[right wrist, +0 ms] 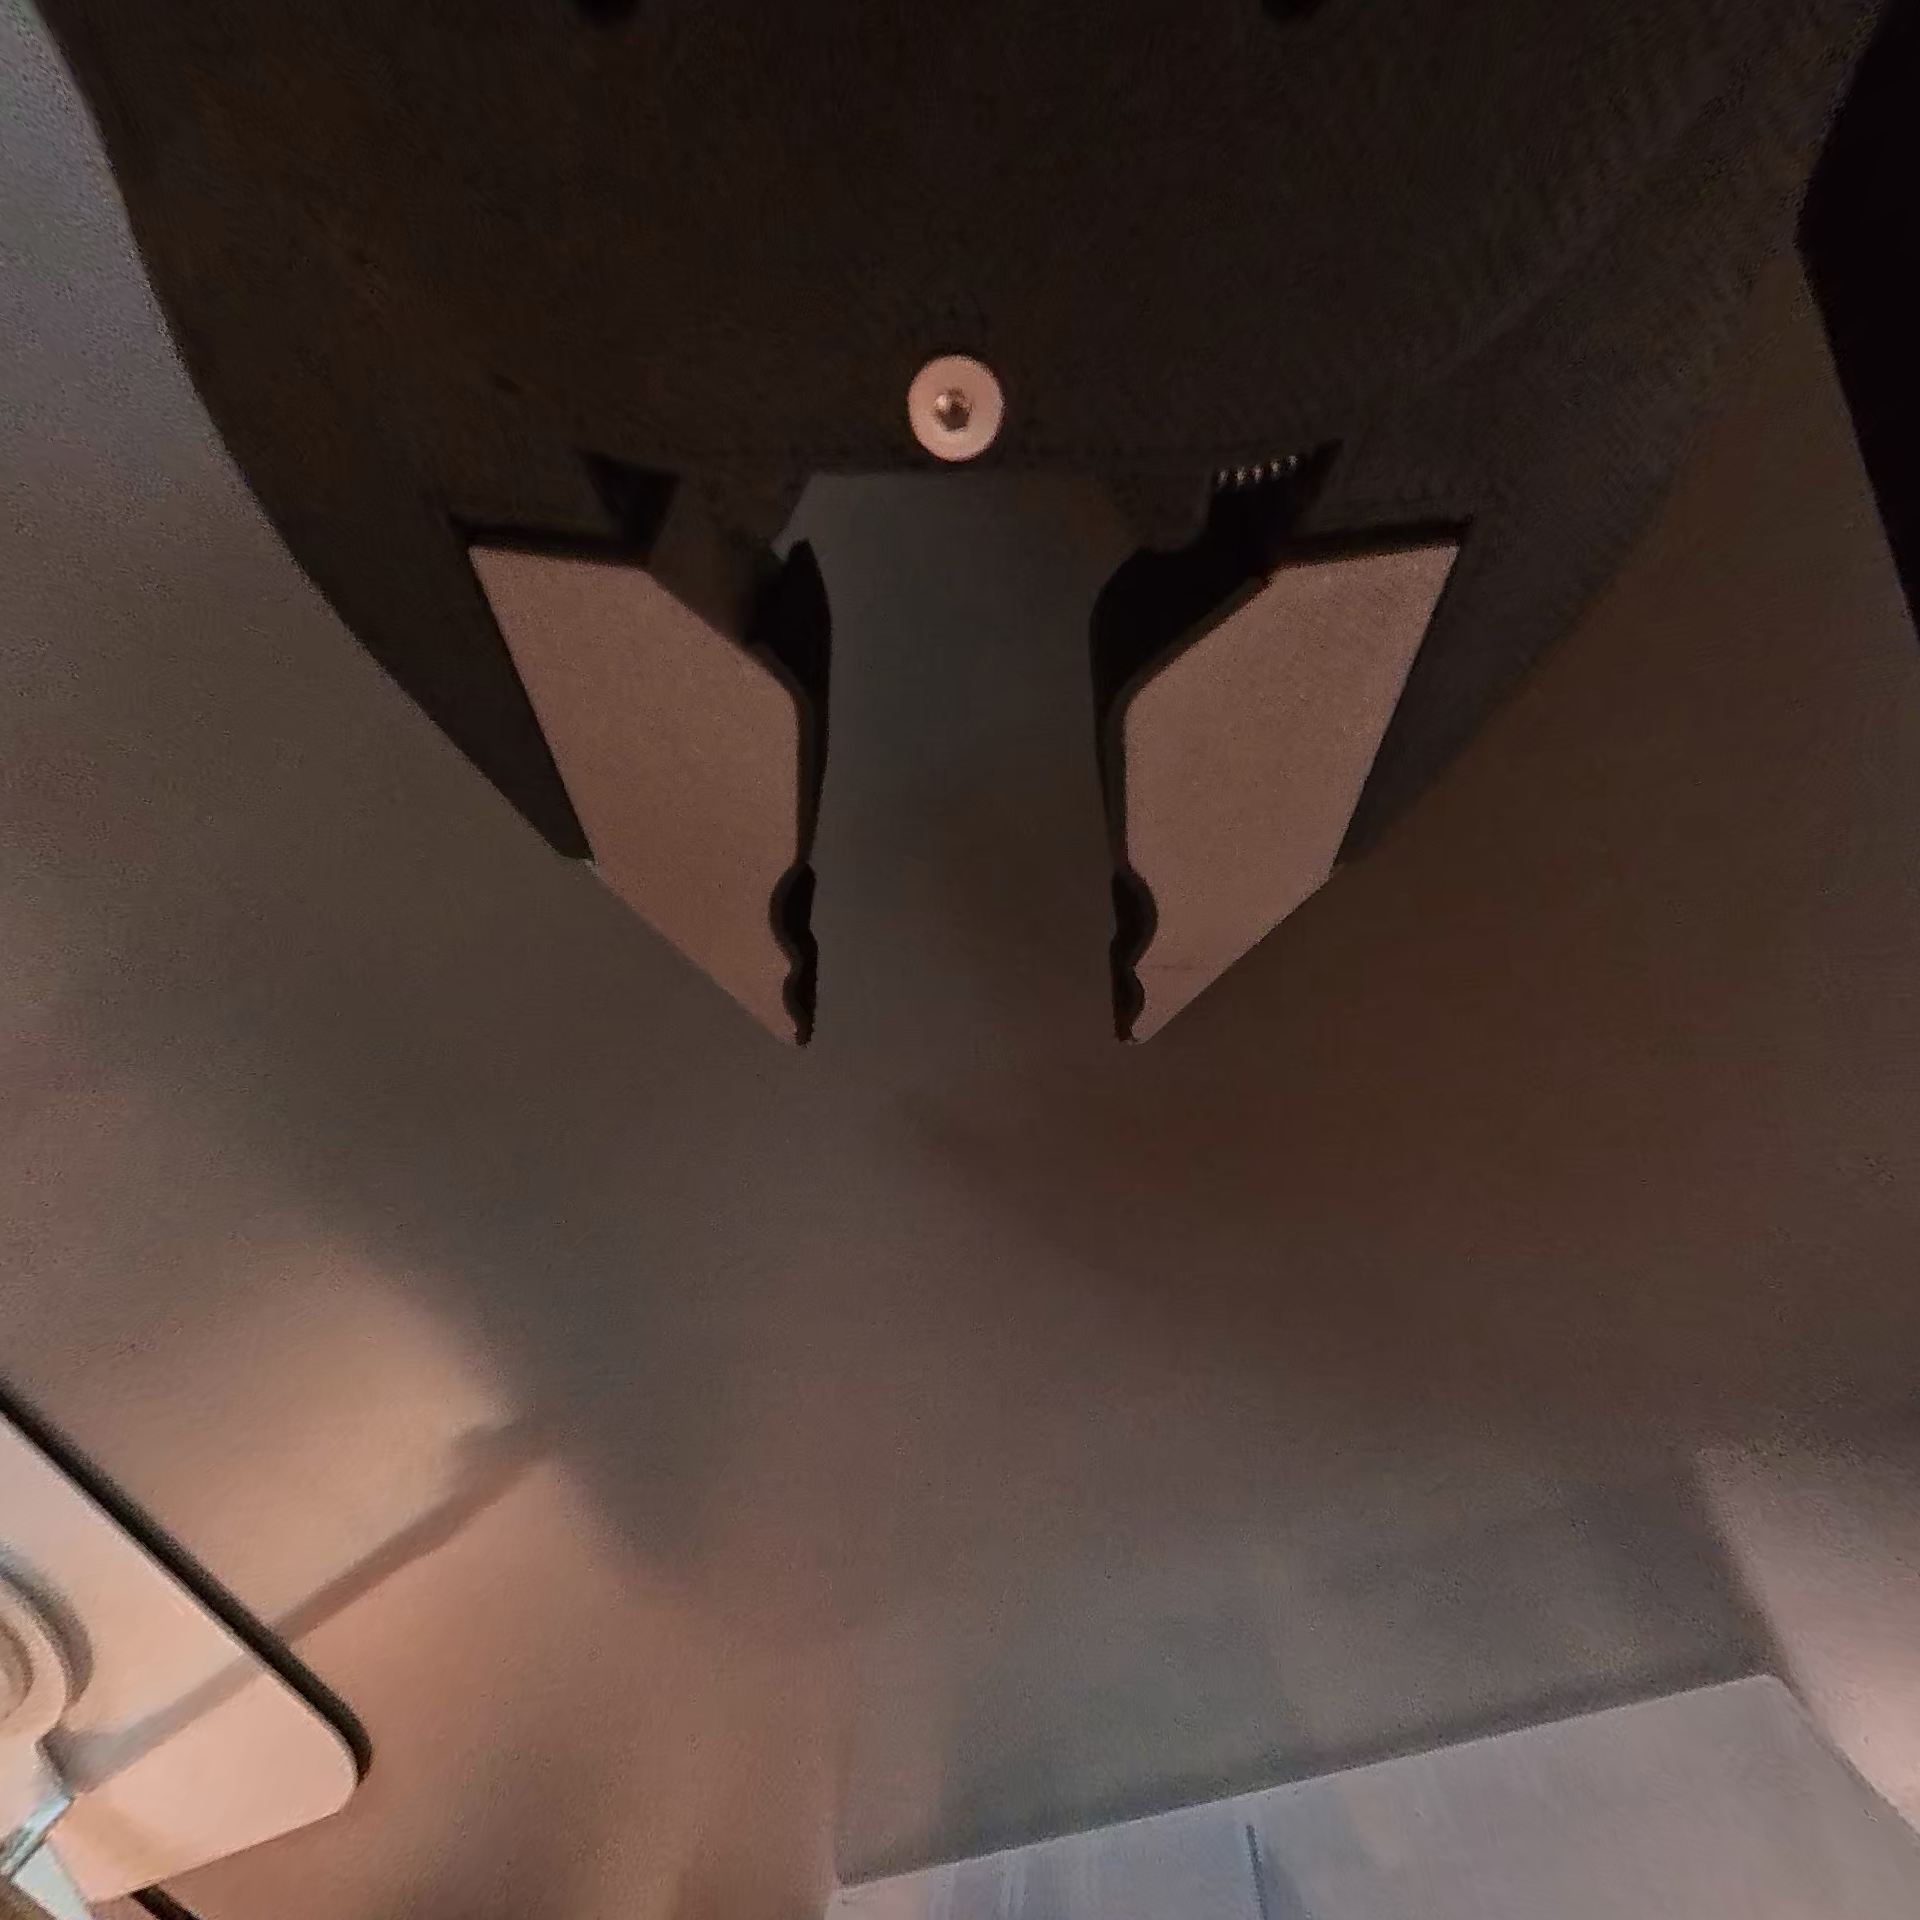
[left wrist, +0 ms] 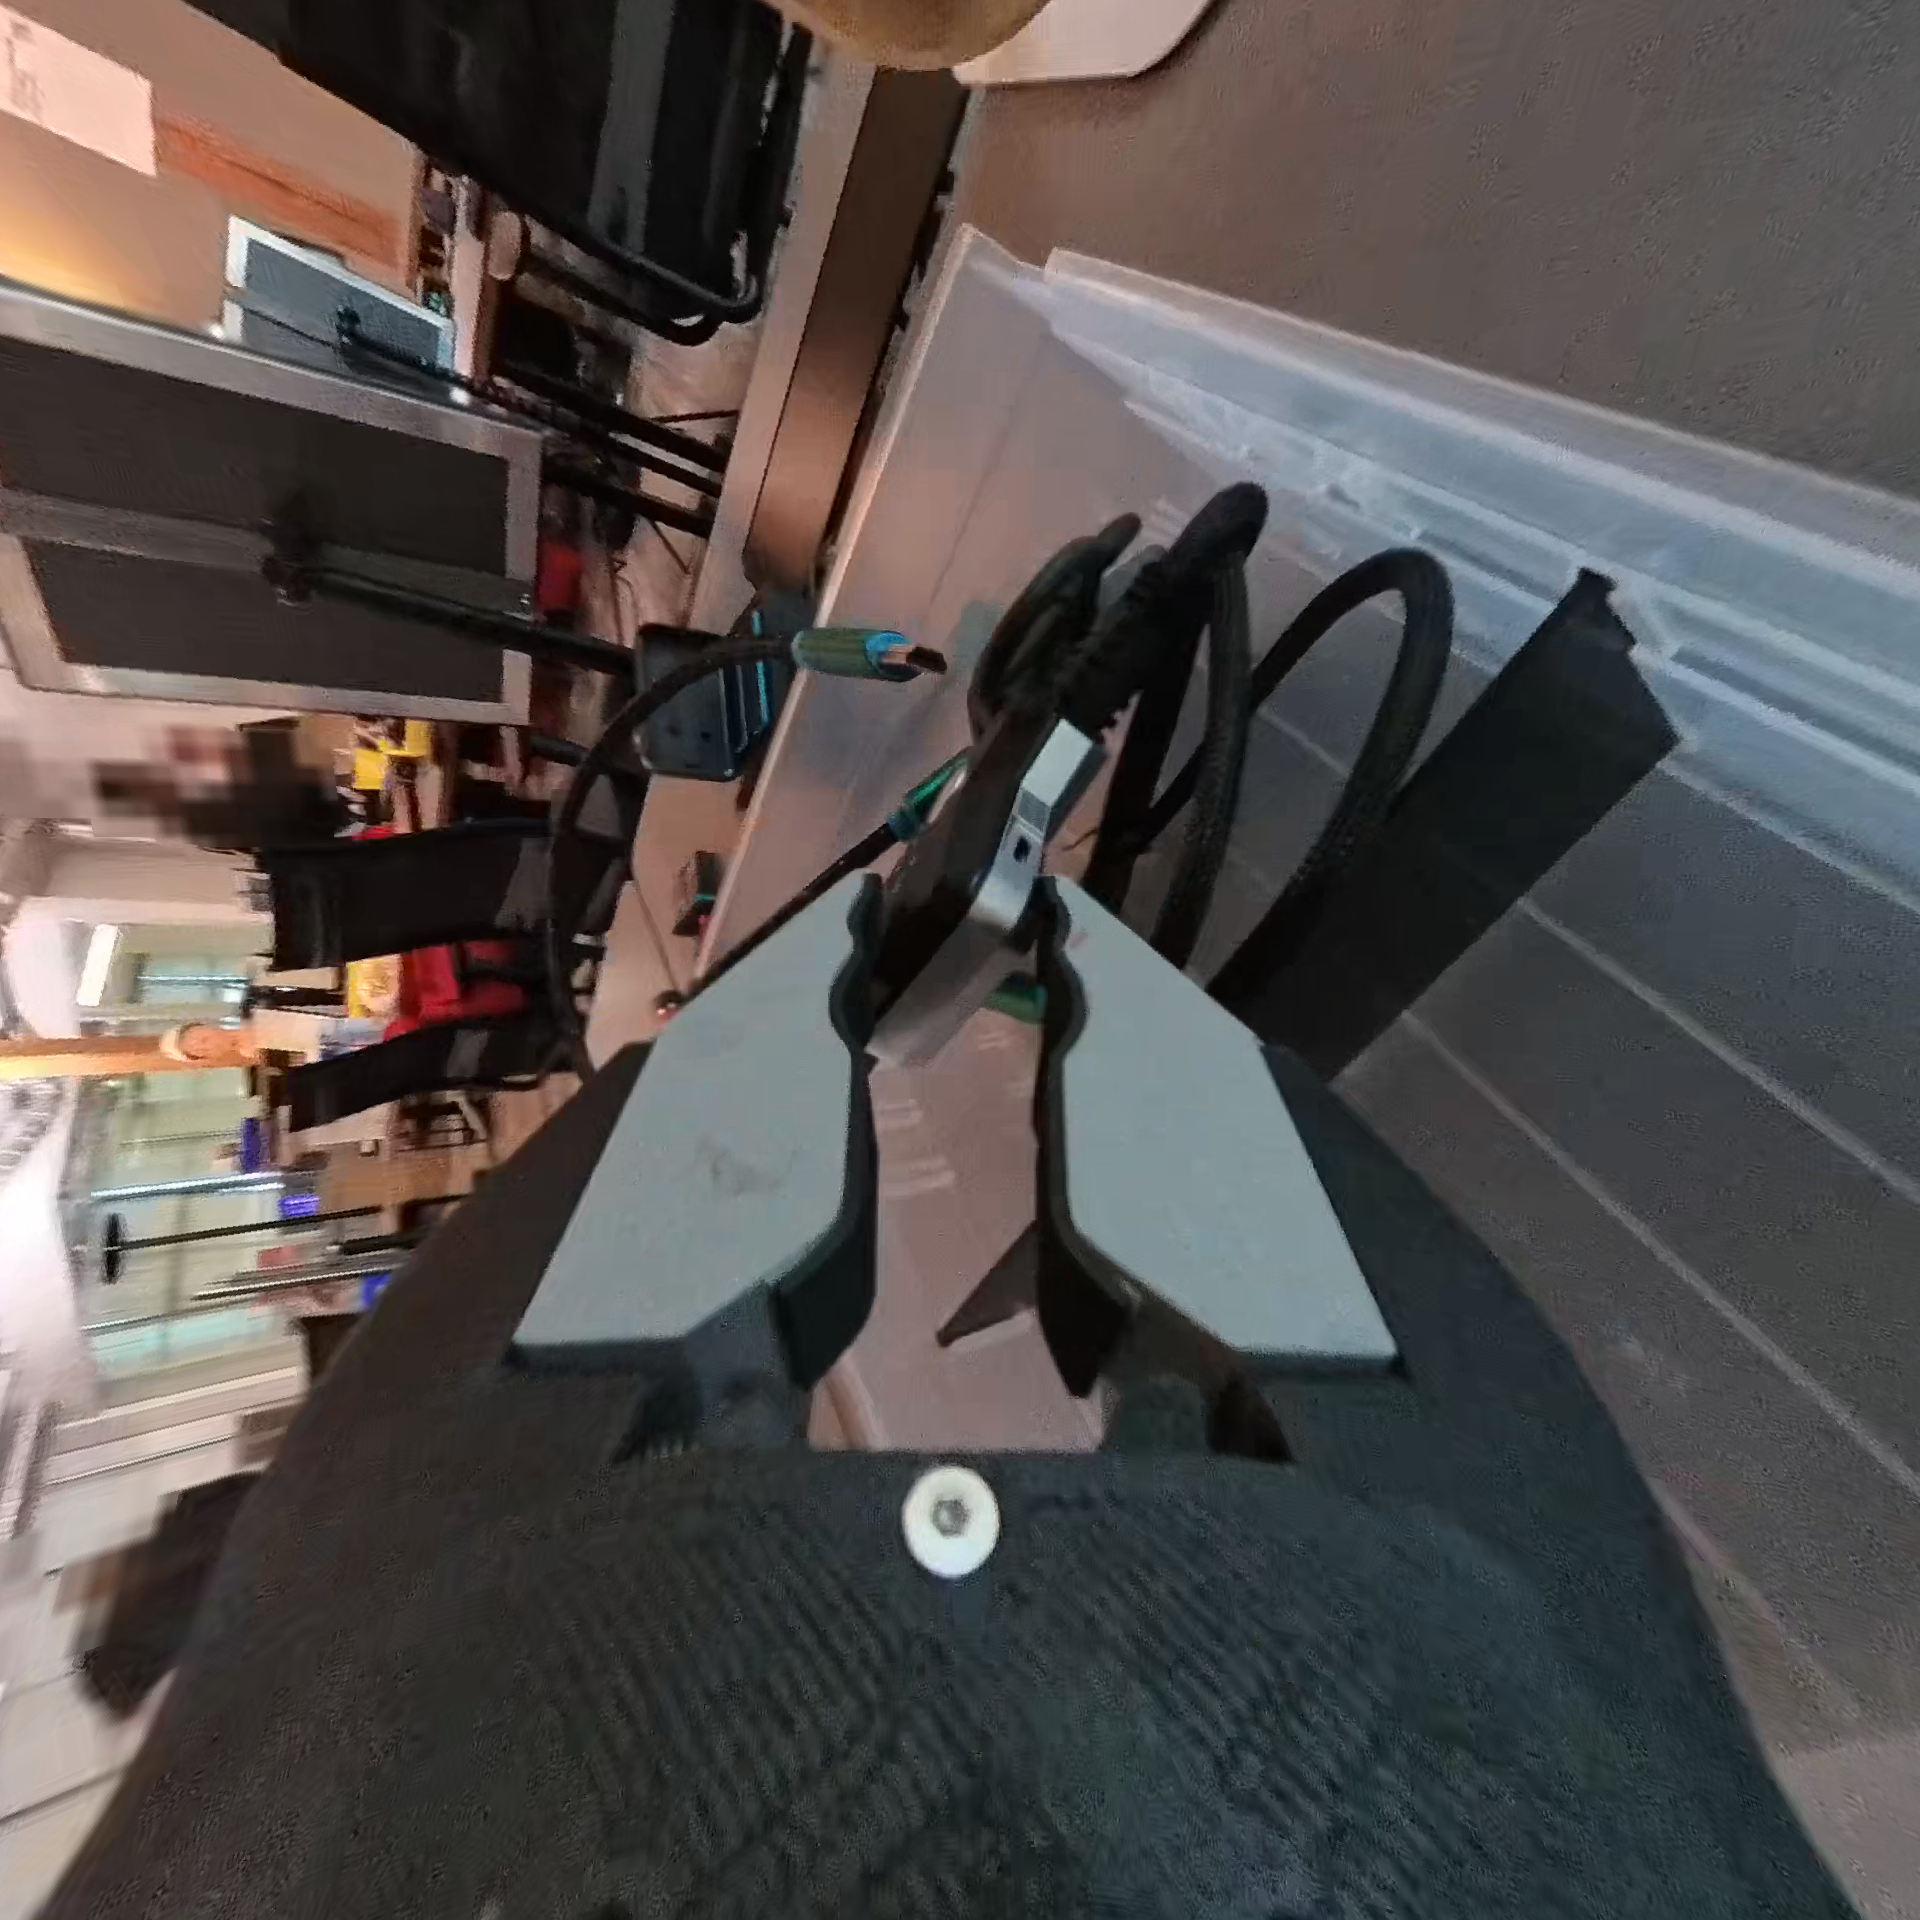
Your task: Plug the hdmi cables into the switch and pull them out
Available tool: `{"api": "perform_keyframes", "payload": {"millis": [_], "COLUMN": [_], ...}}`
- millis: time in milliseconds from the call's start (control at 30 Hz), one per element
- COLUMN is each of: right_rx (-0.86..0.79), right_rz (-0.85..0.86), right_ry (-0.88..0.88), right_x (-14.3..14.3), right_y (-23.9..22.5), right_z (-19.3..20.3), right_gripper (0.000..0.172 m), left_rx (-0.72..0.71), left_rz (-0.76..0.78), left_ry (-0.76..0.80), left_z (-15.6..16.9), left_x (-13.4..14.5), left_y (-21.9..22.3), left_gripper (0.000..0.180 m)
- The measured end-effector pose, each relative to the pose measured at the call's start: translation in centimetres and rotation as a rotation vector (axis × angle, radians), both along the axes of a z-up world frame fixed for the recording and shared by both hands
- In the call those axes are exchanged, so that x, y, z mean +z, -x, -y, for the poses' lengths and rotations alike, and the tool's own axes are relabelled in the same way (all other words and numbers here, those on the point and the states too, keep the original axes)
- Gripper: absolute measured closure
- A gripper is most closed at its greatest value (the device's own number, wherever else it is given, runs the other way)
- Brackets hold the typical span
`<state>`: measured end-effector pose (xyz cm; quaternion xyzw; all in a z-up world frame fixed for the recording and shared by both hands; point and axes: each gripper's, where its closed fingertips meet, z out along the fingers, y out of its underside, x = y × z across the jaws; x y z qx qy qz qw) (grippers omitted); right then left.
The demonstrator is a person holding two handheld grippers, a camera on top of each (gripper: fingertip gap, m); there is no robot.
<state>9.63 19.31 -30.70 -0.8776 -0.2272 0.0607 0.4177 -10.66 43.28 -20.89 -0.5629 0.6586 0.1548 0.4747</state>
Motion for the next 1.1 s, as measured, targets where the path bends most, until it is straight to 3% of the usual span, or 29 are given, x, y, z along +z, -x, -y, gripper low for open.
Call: {"api": "perform_keyframes", "payload": {"millis": [167,367,533,733,867,1033,1100], "right_rx": [-0.043,-0.068,-0.075,-0.087,-0.026,0.106,0.13], "right_rz": [-0.089,-0.147,-0.142,-0.192,-0.309,-0.489,-0.551], "right_ry": [-0.003,-0.003,-0.008,-0.032,-0.091,-0.329,-0.404], "right_x": [0.6,1.0,1.0,1.7,3.7,9.7,11.7], "right_y": [-0.7,-1.1,-1.3,-1.5,-0.8,-0.1,-0.5], "right_z": [0.0,0.1,0.2,0.2,0.6,2.4,3.3], "right_gripper": [0.118,0.119,0.12,0.119,0.106,0.11,0.099], "left_rx": [-0.007,0.026,-0.002,-0.127,-0.344,-0.665,-0.771], "left_rz": [-0.184,-0.133,-0.092,-0.18,-0.207,-0.251,-0.277], "left_ry": [-0.3,-0.563,-0.665,-1.066,-1.267,-1.364,-1.37], "left_z": [0.2,1.0,2.2,6.3,11.8,19.3,21.8], "left_x": [3.8,12.3,16.7,22.0,22.2,18.1,16.0], "left_y": [0.9,1.6,1.1,-0.5,-3.6,-7.4,-8.5], "left_gripper": [0.158,0.16,0.16,0.162,0.162,0.162,0.162]}}
